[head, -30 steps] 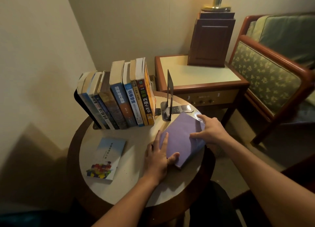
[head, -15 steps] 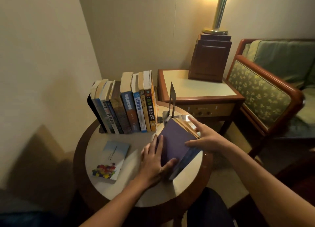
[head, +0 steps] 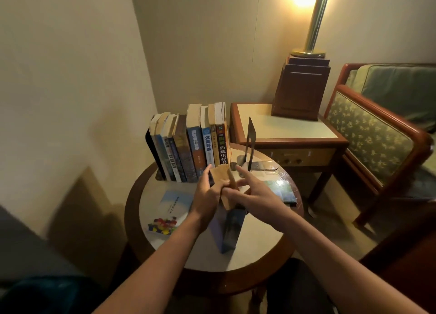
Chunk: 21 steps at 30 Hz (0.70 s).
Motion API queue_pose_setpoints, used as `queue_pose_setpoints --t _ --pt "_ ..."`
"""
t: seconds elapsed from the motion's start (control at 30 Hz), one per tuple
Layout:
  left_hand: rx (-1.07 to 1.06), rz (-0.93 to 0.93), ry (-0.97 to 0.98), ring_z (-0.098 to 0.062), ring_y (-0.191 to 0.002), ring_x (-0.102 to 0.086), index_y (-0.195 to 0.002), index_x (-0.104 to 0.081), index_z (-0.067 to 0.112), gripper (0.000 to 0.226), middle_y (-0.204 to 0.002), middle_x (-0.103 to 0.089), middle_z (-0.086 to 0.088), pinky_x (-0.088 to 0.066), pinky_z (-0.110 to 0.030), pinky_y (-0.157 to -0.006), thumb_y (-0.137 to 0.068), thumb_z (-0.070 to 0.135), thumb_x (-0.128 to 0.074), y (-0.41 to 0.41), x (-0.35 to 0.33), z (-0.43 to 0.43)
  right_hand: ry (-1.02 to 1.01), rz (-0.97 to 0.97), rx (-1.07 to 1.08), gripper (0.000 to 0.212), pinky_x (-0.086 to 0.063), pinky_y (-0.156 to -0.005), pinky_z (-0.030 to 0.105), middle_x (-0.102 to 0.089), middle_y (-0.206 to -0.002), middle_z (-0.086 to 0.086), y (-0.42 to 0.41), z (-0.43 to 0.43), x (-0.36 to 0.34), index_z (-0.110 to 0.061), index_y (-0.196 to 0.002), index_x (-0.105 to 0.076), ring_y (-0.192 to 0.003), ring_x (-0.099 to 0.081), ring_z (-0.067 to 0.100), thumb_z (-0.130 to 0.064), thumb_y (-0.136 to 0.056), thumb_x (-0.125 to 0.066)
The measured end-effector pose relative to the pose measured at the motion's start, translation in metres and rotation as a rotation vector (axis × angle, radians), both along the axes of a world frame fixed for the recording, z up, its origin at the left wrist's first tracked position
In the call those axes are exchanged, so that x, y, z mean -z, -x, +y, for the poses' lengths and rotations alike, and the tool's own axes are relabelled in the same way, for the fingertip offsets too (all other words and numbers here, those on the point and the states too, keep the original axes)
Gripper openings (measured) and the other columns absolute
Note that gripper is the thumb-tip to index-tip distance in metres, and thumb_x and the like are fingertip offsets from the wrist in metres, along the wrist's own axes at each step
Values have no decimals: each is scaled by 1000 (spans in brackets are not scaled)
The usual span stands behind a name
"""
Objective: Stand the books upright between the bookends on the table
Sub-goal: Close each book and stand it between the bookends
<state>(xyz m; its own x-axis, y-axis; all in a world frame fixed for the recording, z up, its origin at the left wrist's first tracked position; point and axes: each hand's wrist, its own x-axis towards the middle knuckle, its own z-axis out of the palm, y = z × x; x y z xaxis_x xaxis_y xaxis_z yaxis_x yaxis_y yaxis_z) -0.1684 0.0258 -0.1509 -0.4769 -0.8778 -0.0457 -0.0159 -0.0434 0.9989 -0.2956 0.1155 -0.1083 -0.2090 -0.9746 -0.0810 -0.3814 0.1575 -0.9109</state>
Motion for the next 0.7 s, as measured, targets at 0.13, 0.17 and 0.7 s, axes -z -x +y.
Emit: queue_pose_setpoints --t 0.13,0.17,0.7 --pt "11 -19 -35 -19 -121 -58 -143 -40 32 64 -136 -57 -4 -54 -38 -98 -85 41 -64 -8 -2 -1 9 -144 63 57 -56 -71 17 -53 -131 1 -12 -4 6 -30 -152 -36 -105 -61 13 -38 -99 -56" --pt "17 -13 -48 -19 -119 -59 -140 -42 31 55 -134 -58 -5 -55 -32 -92 -90 36 -63 -9 -3 -1 13 -145 79 55 -56 -71 17 -52 -133 2 -15 -6 8 -30 -151 -38 -105 -60 12 -38 -100 -55" --pt "89 6 -96 -27 -114 -58 -133 -46 32 38 -125 -56 -10 -57 -42 -89 -96 41 -48 0 -2 6 112 -302 247 22 -52 -72 15 -59 -110 -12 -30 -22 18 -37 -126 -51 -101 -59 7 -35 -107 -42"
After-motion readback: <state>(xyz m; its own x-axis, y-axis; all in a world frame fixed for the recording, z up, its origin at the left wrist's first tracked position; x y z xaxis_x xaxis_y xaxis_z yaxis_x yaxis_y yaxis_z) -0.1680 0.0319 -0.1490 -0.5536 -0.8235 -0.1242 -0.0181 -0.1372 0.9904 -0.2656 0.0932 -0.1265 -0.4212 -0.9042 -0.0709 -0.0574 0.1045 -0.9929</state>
